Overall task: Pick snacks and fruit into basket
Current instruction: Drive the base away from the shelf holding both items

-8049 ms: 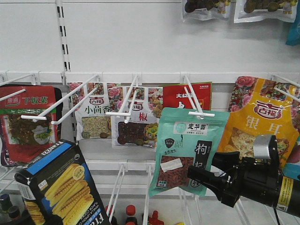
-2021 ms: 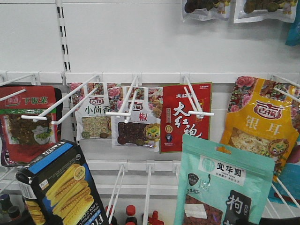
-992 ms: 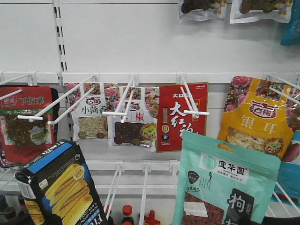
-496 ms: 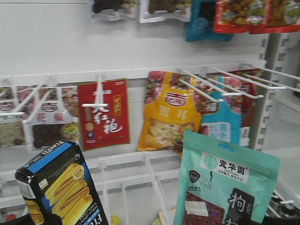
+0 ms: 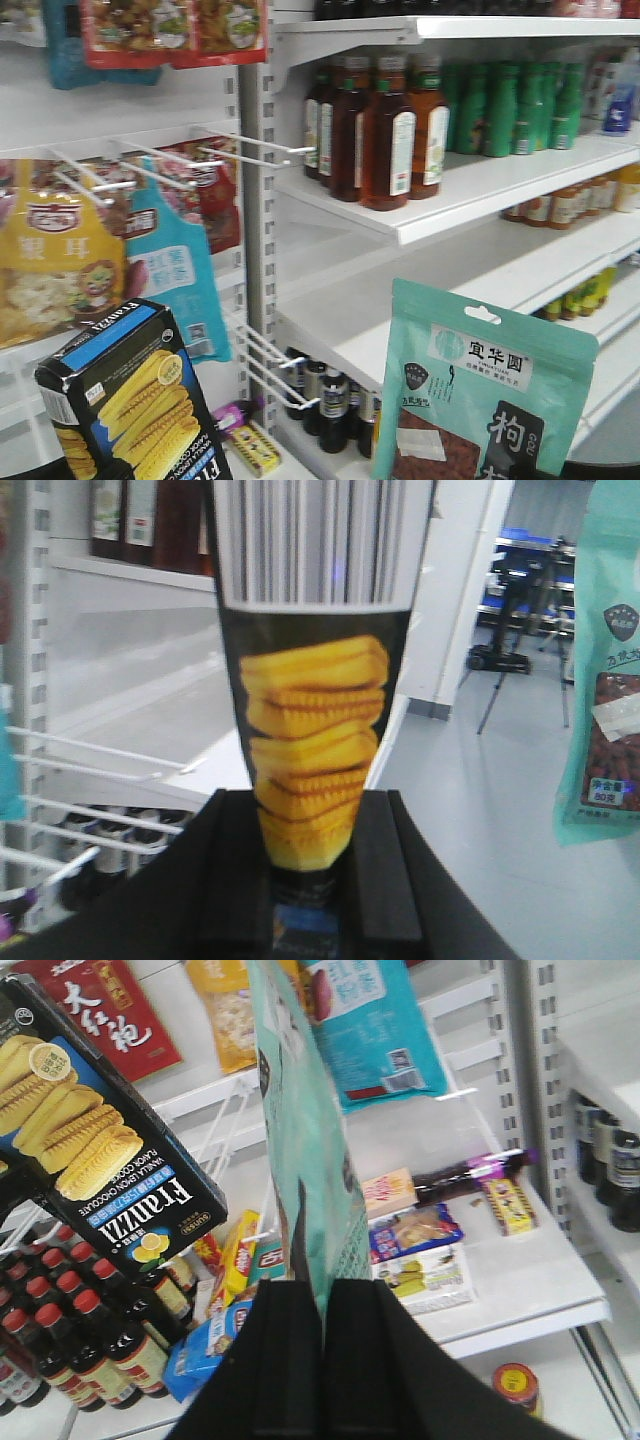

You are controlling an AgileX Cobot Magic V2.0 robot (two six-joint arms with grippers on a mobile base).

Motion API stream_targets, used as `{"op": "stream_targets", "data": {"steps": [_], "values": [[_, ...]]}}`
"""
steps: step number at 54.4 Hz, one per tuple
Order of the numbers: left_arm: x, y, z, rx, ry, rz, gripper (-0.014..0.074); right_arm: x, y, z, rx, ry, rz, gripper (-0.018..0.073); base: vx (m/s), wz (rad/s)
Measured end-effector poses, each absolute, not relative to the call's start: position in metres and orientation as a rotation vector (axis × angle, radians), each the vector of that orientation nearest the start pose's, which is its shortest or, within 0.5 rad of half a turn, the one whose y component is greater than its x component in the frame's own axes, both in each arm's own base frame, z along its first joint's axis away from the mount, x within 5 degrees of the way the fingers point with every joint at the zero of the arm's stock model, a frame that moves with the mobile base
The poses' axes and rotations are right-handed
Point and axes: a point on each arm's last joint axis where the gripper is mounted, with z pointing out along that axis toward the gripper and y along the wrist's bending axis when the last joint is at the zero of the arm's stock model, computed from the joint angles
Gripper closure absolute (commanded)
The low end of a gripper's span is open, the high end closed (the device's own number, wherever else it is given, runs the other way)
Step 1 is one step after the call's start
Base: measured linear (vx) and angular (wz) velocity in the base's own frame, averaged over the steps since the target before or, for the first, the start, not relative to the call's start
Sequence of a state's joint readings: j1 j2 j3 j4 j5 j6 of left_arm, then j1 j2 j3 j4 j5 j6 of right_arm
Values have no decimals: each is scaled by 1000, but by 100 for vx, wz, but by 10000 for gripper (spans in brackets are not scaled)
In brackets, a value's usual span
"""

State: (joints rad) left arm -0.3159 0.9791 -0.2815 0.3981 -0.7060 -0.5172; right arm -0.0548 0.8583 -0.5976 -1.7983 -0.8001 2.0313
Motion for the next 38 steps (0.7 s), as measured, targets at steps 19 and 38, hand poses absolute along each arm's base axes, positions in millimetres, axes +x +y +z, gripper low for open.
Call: {"op": "stream_targets", "data": {"steps": [19,38], "values": [[165,-78,258,290,1521,-609,596,159,55,315,-320,1910,814,568,-3,-74],[164,-78,258,291,1521,-609,596,159,55,315,-321,1910,813,568,-2,-62]]}}
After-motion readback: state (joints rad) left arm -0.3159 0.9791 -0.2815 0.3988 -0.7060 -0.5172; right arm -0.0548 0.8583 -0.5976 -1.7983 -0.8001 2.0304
